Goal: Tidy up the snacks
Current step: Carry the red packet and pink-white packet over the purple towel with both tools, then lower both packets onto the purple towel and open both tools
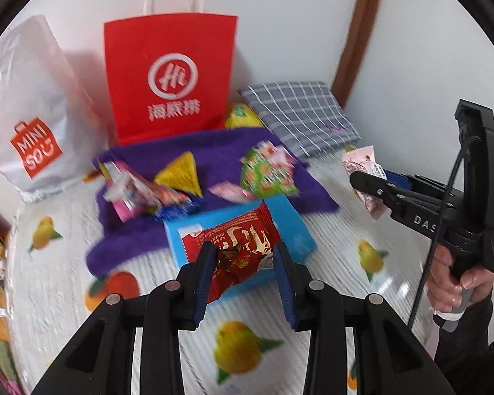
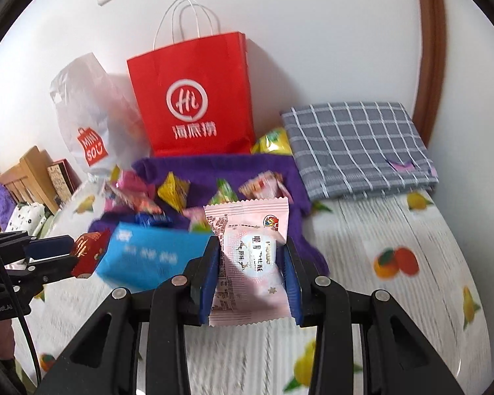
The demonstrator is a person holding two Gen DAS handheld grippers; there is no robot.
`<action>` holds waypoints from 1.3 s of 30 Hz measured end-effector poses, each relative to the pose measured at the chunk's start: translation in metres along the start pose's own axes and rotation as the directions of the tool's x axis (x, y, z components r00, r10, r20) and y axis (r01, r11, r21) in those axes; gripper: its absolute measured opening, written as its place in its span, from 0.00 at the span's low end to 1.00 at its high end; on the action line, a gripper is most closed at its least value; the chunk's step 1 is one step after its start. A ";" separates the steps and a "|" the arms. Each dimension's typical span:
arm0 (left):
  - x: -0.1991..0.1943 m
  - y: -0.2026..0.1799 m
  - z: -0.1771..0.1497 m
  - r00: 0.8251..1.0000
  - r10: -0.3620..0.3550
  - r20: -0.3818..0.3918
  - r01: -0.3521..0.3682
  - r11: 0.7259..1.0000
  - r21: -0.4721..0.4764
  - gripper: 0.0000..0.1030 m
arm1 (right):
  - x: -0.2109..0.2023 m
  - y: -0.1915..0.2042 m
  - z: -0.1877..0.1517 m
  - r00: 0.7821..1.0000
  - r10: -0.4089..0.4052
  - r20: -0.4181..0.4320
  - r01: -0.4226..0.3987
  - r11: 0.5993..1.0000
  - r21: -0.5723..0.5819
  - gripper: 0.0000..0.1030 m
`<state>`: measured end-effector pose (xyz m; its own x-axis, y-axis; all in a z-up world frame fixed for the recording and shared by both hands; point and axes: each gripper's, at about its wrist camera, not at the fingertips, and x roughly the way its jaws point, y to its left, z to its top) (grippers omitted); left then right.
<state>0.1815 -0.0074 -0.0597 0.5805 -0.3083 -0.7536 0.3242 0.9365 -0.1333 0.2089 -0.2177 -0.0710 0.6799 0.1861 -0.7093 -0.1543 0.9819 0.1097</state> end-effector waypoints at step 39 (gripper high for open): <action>0.149 0.050 0.085 0.985 0.115 -0.131 -0.126 0.989 -0.080 0.36 | 0.165 -0.008 0.058 0.987 0.060 -0.151 -0.057 0.998 0.025 0.41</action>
<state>0.3474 -0.0201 -0.1240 0.5107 -0.1742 -0.8419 0.1879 0.9782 -0.0885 0.3644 -0.1927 -0.1486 0.5535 0.2374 -0.7983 -0.1745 0.9703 0.1676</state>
